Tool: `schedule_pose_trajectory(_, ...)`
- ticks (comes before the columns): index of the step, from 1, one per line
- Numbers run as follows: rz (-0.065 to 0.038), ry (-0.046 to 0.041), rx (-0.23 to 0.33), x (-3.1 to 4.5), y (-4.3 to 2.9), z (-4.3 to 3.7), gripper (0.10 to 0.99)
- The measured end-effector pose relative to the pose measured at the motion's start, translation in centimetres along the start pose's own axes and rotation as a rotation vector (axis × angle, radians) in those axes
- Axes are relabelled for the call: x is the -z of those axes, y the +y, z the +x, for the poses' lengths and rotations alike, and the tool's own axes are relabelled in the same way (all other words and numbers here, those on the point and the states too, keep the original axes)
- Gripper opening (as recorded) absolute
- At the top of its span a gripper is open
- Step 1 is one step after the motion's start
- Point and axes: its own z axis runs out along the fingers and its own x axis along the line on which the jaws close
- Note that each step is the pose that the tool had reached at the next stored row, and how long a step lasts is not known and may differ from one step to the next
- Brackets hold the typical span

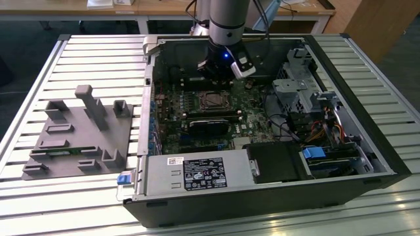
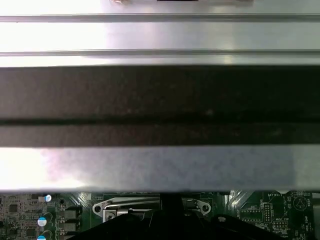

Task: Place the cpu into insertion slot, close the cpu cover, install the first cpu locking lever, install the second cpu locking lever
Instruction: 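Install the second cpu locking lever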

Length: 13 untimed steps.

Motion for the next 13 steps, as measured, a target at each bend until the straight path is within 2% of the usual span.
schedule_pose_trajectory(13,0.000,0.0000,0.000,0.05,-0.54,-0.02,0.106)
